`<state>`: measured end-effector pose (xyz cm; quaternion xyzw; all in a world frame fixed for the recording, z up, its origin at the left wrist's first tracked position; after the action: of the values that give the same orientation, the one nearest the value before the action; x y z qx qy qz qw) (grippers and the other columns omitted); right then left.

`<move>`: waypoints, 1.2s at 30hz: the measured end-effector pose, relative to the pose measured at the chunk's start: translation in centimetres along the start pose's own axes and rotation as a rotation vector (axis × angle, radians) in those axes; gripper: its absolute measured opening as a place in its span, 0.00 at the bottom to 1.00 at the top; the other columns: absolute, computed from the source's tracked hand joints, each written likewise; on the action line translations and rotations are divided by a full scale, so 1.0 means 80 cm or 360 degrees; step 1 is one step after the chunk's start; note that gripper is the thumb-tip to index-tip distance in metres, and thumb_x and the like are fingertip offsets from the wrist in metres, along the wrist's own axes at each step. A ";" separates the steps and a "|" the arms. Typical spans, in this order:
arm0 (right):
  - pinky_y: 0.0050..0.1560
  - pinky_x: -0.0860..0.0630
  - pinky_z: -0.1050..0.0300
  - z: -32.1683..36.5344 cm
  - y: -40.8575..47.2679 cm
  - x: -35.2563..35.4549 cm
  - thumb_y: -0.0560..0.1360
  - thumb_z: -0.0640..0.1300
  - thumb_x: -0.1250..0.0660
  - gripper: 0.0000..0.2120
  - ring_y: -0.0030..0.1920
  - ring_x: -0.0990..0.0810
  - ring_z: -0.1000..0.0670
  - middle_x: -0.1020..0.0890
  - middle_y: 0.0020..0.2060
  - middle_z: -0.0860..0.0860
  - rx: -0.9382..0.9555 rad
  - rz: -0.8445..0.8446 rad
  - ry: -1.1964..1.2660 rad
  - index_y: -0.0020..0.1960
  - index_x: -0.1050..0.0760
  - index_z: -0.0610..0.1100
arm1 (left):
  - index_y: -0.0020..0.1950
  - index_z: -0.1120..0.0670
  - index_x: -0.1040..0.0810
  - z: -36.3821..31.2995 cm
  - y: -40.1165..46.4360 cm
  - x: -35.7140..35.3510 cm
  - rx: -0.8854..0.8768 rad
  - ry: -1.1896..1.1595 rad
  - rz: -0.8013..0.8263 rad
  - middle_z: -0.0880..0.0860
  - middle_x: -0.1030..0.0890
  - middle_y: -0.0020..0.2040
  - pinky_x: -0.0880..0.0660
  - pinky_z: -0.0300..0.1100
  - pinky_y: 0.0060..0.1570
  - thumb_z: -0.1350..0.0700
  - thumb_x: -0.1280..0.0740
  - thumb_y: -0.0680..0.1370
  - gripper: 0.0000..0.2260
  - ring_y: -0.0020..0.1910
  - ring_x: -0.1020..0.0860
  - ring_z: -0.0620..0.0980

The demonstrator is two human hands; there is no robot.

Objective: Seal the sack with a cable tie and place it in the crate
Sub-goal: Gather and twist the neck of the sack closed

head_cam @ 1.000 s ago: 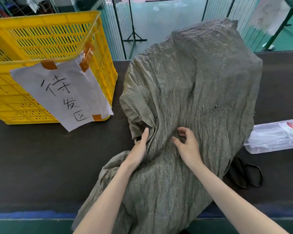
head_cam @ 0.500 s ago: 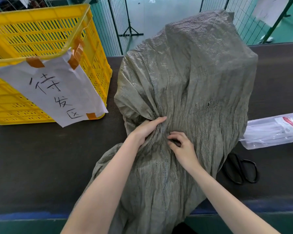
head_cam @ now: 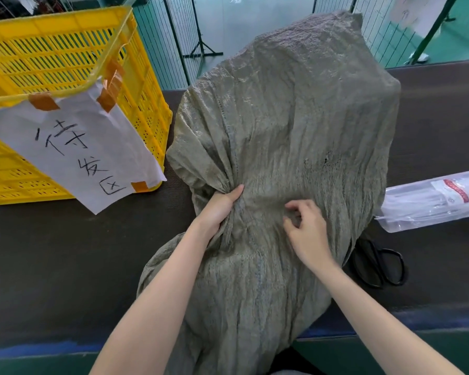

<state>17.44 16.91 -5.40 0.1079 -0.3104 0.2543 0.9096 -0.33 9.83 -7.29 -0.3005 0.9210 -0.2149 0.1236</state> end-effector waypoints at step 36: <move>0.38 0.29 0.65 0.005 -0.025 -0.035 0.73 0.37 0.33 0.05 0.34 0.27 0.59 0.21 0.35 0.53 -0.0164 -0.0041 0.0591 0.42 0.25 0.46 | 0.48 0.53 0.19 0.019 -0.022 -0.062 0.0327 -0.0231 0.0315 0.50 0.14 0.40 0.22 0.40 0.48 0.44 0.39 0.78 0.15 0.40 0.16 0.46</move>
<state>16.46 13.97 -6.91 0.0164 -0.1483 0.2418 0.9588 5.00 11.09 -7.32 -0.2087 0.9079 -0.2726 0.2407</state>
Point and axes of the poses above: each hand's wrist, its own y-axis towards the middle knuckle, its own x-axis out of the back of the hand, z = x × y, the point moved 7 cm from there along y, towards the middle knuckle
